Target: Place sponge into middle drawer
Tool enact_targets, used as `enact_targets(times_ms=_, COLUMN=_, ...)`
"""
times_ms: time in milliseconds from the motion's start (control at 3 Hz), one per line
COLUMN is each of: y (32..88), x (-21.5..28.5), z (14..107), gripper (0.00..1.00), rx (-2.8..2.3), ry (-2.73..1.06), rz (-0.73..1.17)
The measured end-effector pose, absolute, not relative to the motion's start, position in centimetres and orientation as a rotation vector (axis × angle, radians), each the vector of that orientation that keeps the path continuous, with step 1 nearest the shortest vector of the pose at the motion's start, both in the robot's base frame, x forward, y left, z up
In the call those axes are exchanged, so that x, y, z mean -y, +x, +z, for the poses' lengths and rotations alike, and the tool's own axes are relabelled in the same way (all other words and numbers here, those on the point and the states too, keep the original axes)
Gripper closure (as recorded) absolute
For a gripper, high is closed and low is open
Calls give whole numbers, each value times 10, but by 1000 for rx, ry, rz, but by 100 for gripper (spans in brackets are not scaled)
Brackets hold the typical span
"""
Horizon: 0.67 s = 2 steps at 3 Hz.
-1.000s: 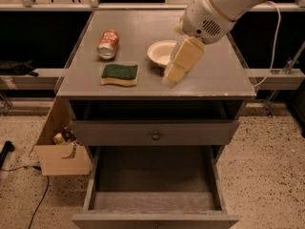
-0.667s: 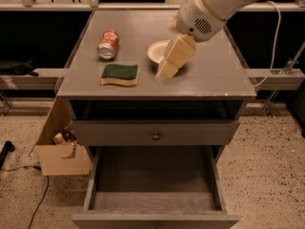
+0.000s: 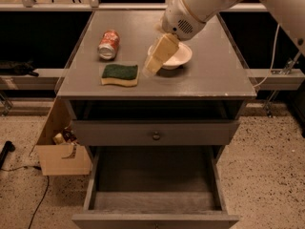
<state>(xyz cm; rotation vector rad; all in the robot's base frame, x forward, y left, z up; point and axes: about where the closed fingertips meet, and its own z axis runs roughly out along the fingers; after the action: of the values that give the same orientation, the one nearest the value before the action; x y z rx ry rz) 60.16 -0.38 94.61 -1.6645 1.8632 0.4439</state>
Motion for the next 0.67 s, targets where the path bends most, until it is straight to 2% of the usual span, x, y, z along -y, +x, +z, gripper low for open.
enact_targets(times_ms=667, y=626, x=-75, z=912, gripper=0, rx=-1850, ry=-1716, rz=488)
